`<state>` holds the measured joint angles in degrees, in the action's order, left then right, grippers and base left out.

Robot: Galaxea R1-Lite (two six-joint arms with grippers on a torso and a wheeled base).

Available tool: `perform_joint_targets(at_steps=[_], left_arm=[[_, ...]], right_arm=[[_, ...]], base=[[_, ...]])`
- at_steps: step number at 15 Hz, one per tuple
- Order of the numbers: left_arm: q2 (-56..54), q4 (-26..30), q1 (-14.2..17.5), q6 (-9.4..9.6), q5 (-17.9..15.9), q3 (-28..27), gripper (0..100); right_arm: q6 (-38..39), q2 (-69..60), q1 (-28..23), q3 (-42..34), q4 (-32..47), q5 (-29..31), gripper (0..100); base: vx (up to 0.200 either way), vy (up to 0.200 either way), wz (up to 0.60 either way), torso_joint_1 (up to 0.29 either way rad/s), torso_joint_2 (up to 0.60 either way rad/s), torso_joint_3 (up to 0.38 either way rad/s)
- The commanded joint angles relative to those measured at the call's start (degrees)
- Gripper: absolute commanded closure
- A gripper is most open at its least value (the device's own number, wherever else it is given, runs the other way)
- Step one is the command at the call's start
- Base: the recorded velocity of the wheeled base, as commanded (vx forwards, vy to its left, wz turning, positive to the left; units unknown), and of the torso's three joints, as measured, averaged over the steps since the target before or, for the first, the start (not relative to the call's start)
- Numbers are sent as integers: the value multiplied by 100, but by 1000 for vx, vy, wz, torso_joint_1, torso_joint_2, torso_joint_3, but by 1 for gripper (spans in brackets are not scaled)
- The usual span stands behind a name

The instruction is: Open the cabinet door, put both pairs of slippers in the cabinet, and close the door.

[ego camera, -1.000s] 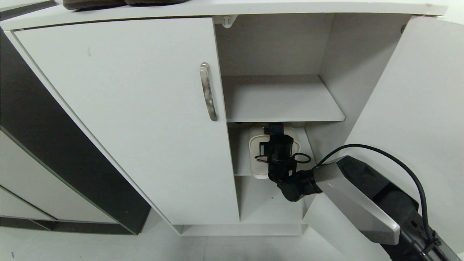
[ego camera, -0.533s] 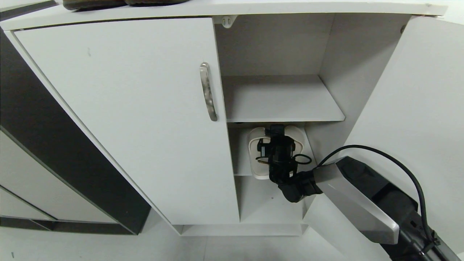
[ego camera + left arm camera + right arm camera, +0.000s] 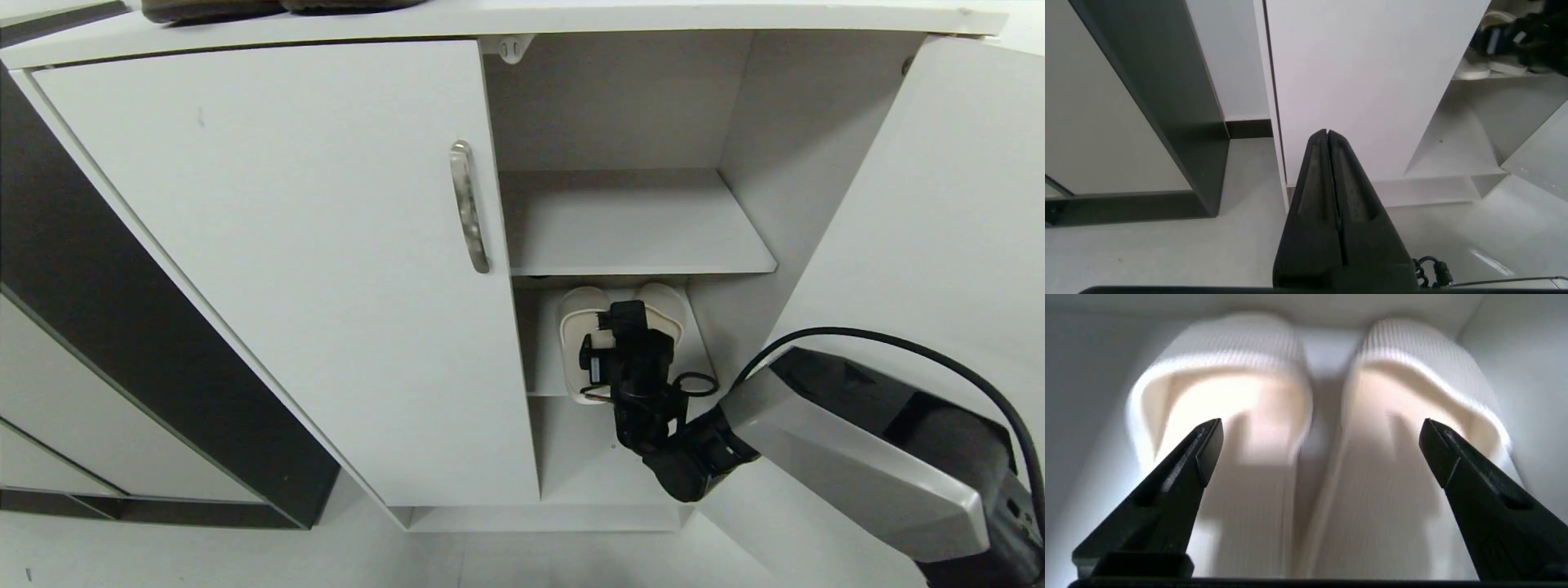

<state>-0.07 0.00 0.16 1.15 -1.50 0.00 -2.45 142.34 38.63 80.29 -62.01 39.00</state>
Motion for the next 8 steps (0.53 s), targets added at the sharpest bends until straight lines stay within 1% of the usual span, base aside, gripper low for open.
perform_joint_targets(at_steps=[1, 3, 4, 6, 8], left_arm=[[7, 0, 2, 0, 1, 0, 100], [7, 0, 2, 0, 1, 0, 100], [7, 0, 2, 0, 1, 0, 100], [7, 0, 2, 0, 1, 0, 100], [7, 0, 2, 0, 1, 0, 100]], right_arm=[[-1, -760, 303, -1296, -575, 3, 0], [-1, -927, 408, -1964, -997, 3, 0], [8, -1050, 435, -2333, -1155, 3, 0], [17, -1129, 479, -2580, -1357, 3, 0], [8, -1147, 487, -2632, -1489, -6, 0]], base=[[0, 0, 0, 0, 0, 0], [0, 0, 0, 0, 0, 0], [-200, 0, 0, 2, 7, -2], [-200, 0, 0, 5, 10, 0], [-200, 0, 0, -2, 2, 7]])
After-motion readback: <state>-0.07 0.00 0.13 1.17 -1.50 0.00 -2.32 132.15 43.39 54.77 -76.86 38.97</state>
